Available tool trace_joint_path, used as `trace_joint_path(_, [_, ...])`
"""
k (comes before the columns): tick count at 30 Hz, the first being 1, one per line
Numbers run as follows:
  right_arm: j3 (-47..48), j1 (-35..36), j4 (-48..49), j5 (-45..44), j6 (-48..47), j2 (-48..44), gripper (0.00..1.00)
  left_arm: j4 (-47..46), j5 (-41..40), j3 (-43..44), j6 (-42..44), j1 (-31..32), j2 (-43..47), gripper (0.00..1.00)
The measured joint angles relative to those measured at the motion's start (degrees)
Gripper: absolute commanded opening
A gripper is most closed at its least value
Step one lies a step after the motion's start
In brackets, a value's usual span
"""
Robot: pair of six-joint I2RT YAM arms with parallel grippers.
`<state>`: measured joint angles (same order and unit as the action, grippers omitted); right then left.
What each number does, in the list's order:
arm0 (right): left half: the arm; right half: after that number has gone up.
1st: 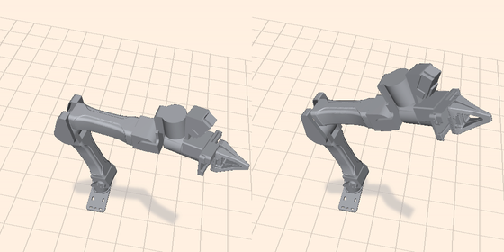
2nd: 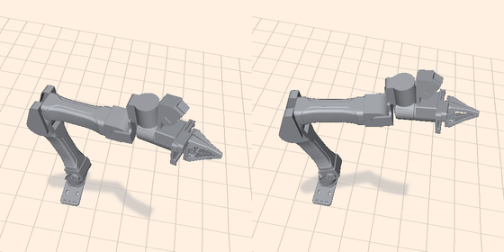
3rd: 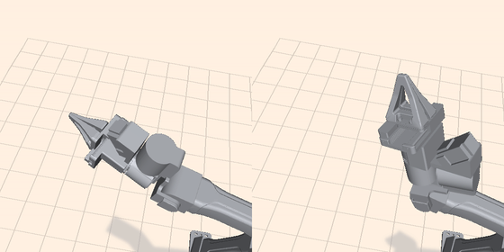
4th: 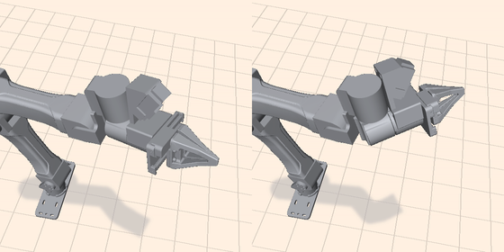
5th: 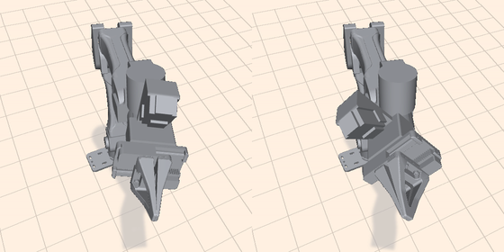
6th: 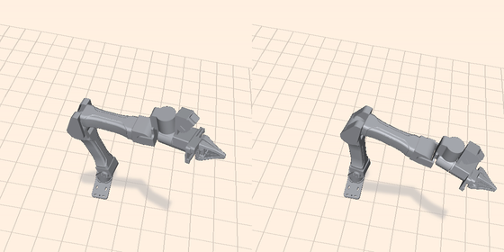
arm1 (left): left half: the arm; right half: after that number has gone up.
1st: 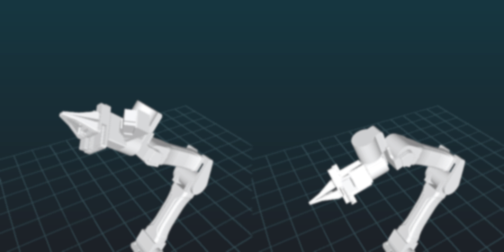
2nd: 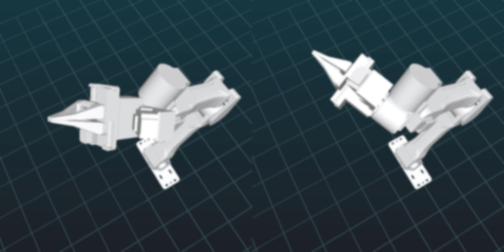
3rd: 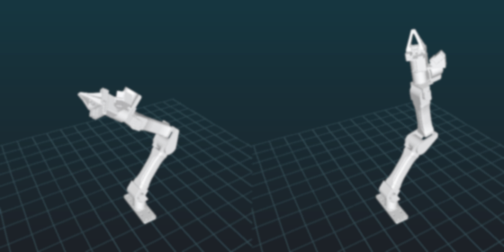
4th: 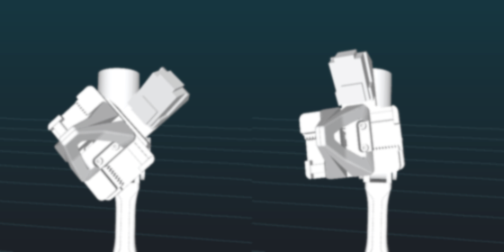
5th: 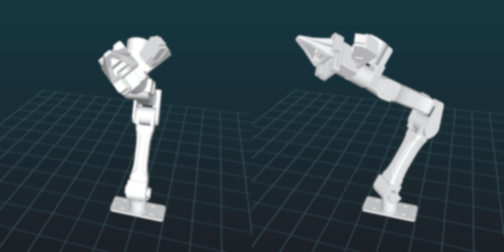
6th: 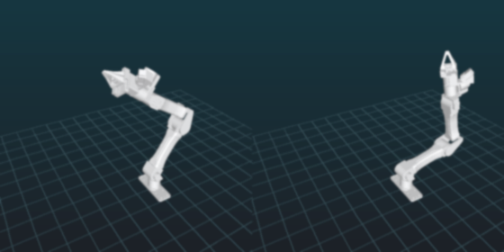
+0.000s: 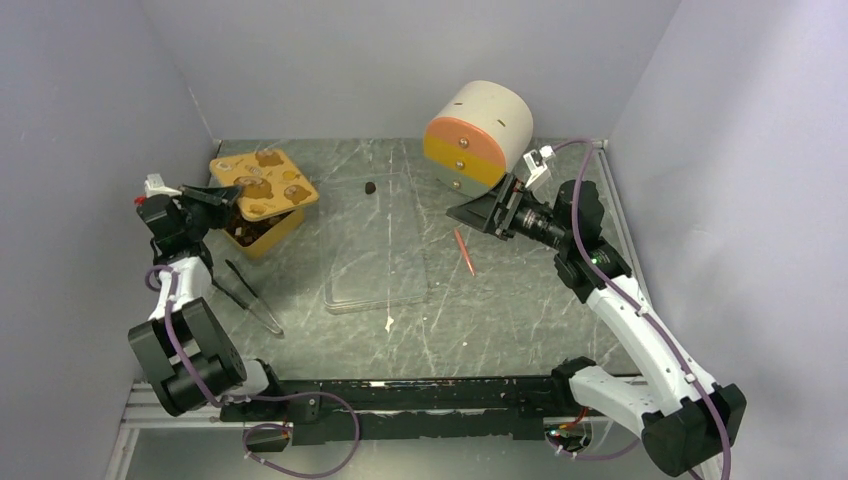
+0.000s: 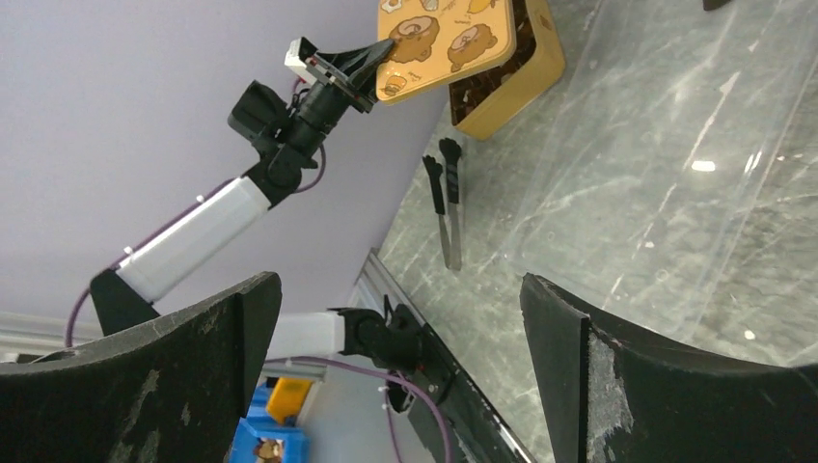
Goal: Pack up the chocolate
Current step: Pick up the box lid from the center of the board, then place the box lid in the packing box.
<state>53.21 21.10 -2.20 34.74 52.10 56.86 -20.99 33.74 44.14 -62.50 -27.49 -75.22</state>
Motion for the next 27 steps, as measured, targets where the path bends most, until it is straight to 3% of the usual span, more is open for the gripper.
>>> trace_joint_path(6, [0.5, 1.1, -3.9, -1.8, -3.3, -1.3, 1.00, 3.5, -3.8, -1.8, 3.4, -4.0, -1.3, 0.11])
trace_joint_path(15, [0.5, 1.1, -4.8, -2.8, -4.1, -1.4, 1.00, 3.2, -7.2, -1.7, 4.6, -4.5, -5.4, 0.12])
trace_joint_path(27, [0.5, 1.2, -5.1, -3.2, -4.5, -0.9, 1.00, -4.3, -8.2, -1.8, 3.3, -5.1, -11.1, 0.12])
